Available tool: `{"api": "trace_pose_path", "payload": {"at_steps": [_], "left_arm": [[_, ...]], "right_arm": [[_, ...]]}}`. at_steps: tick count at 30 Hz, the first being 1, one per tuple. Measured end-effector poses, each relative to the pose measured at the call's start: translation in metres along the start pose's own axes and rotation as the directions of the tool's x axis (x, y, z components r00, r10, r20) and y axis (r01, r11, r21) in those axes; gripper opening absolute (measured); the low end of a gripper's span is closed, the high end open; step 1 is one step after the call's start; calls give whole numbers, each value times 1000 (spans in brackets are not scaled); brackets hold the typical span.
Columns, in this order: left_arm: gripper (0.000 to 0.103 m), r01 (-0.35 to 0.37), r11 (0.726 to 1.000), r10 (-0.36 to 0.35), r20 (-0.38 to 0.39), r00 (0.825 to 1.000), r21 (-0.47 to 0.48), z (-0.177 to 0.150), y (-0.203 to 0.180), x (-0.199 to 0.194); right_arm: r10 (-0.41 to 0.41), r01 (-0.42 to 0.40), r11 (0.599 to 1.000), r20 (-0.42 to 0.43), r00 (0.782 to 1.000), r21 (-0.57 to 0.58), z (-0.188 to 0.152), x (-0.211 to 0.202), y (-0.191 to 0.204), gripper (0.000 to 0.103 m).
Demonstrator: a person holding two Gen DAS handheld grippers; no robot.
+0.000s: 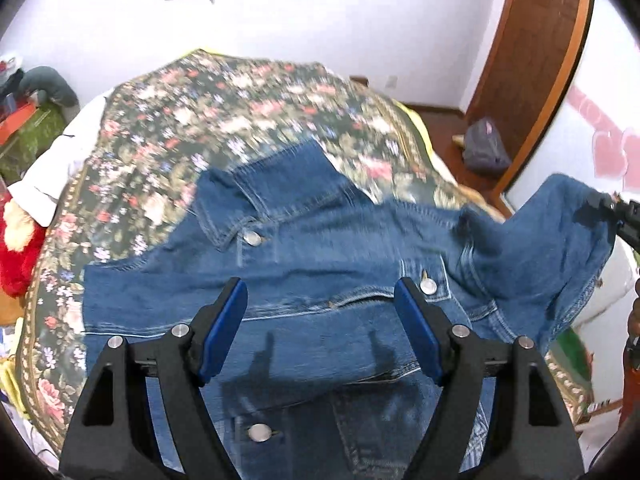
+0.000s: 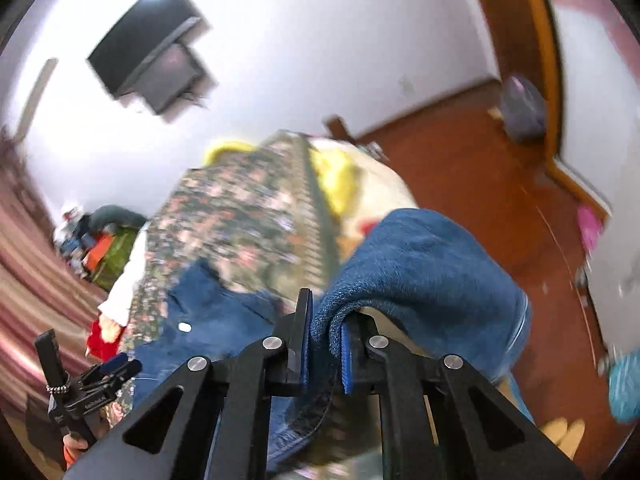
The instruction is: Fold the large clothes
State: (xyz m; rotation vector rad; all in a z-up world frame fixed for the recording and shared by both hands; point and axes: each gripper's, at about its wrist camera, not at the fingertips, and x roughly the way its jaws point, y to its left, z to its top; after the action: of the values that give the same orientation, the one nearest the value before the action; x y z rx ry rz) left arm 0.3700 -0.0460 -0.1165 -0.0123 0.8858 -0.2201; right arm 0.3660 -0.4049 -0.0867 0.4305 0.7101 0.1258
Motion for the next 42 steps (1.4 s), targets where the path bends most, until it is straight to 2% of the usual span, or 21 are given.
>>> {"api": "trace_pose_path", "payload": {"at_steps": [3, 6, 9, 13, 17, 20, 21, 23, 24, 28, 29, 33, 37, 42], "left_arm": [[75, -2, 1000, 3, 40, 999, -24, -1, 16, -18], [75, -6, 999, 10, 64, 998, -50, -4, 35, -31], [75, -13, 997, 19, 77, 997, -78, -12, 53, -42], [75, -24, 994, 32, 76, 997, -110, -28, 79, -53], [75, -61, 991, 68, 54, 996, -118, -48, 101, -60], [75, -114, 987, 119, 32, 992, -112, -61, 114, -62], [75, -118, 986, 121, 24, 992, -117, -64, 118, -62], [75, -112, 984, 114, 7, 993, -139, -70, 124, -60], [75, -111, 983, 113, 3, 994, -145, -71, 125, -60], [75, -106, 983, 106, -5, 994, -148, -68, 117, -56], [75, -99, 985, 100, -2, 995, -138, -65, 112, -56], [75, -87, 993, 89, 18, 996, -84, -55, 87, -59], [75, -86, 996, 86, 39, 996, -10, -38, 57, -57], [76, -54, 997, 52, 48, 997, 47, -19, 20, -49]], "right_arm": [[91, -89, 994, 17, 996, -63, 7, 2, 54, 9], [176, -176, 977, -6, 984, -122, 1, 11, 107, 9], [239, -252, 951, -90, 967, -182, -21, 35, 162, 9], [227, -278, 930, -219, 949, -241, -69, 84, 214, 9], [200, -302, 931, -402, 893, -207, -120, 136, 233, 9], [101, -251, 937, -501, 860, -242, -152, 168, 229, 10], [73, -238, 941, -539, 839, -242, -160, 178, 225, 10], [39, -221, 950, -622, 782, -219, -173, 194, 217, 10], [40, -221, 952, -630, 775, -212, -174, 196, 215, 10], [22, -218, 948, -640, 768, -230, -167, 182, 214, 10], [21, -224, 944, -634, 773, -242, -163, 175, 215, 10], [25, -248, 920, -588, 809, -302, -149, 137, 215, 10], [49, -227, 932, -523, 851, -281, -130, 103, 203, 10], [38, -213, 915, -452, 891, -344, -119, 78, 192, 10]]}}
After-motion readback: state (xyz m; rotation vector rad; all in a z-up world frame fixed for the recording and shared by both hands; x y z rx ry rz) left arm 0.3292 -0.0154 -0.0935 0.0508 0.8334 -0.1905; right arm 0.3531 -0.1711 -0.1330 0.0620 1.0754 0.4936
